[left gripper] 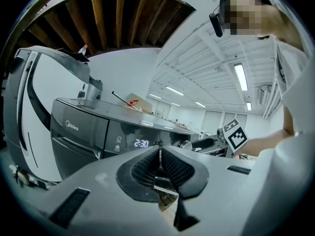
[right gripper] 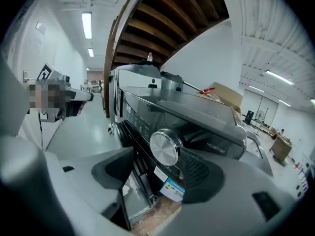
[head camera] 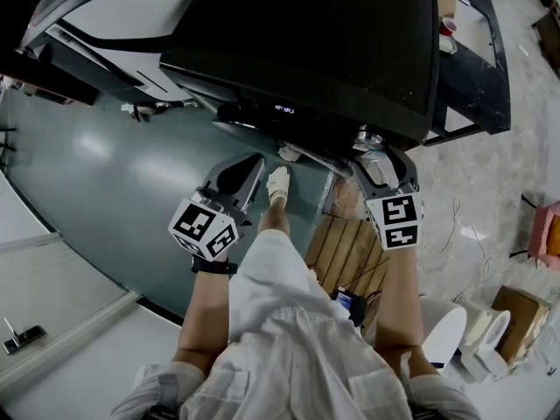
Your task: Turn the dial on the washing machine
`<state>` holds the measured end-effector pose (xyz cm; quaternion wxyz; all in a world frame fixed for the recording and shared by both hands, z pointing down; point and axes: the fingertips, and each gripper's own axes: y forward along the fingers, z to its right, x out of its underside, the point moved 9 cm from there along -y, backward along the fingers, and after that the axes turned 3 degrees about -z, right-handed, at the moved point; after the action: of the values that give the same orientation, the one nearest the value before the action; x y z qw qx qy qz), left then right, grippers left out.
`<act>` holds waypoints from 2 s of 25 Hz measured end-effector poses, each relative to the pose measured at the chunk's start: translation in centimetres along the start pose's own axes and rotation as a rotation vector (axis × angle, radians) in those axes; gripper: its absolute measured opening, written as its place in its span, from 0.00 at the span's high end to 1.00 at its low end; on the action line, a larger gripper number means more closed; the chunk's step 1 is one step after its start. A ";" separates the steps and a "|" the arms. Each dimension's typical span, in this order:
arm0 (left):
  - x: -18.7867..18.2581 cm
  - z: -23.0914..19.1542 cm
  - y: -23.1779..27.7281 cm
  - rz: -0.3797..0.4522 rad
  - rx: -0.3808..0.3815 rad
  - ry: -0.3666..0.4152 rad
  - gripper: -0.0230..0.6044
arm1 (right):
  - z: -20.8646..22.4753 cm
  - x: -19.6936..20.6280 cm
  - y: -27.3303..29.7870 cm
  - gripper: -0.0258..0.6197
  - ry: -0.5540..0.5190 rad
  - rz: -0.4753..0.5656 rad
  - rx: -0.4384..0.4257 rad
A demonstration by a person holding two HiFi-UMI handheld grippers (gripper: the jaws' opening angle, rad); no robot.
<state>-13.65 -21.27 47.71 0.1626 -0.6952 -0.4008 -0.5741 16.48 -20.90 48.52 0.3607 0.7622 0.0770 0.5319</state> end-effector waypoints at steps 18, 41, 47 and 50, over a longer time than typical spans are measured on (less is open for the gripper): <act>-0.4 0.3 -0.4 0.012 -0.010 0.004 0.94 | 0.4 1.2 -1.4 0.51 0.081 0.010 -0.004; -3.0 10.8 -8.2 0.083 -0.059 0.107 0.94 | -0.2 7.3 -17.6 0.63 0.263 0.189 -0.013; -3.8 14.8 -12.4 0.120 -0.104 0.137 0.94 | -1.0 8.7 -24.7 0.76 0.271 0.287 0.014; -4.3 16.2 -14.2 0.147 -0.117 0.146 0.94 | -1.0 9.3 -27.9 0.87 0.277 0.348 0.064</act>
<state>-13.45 -2.83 35.71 0.1922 -0.6873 -0.3016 -0.6322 26.92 4.53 38.13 0.2250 0.6949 0.0098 0.6830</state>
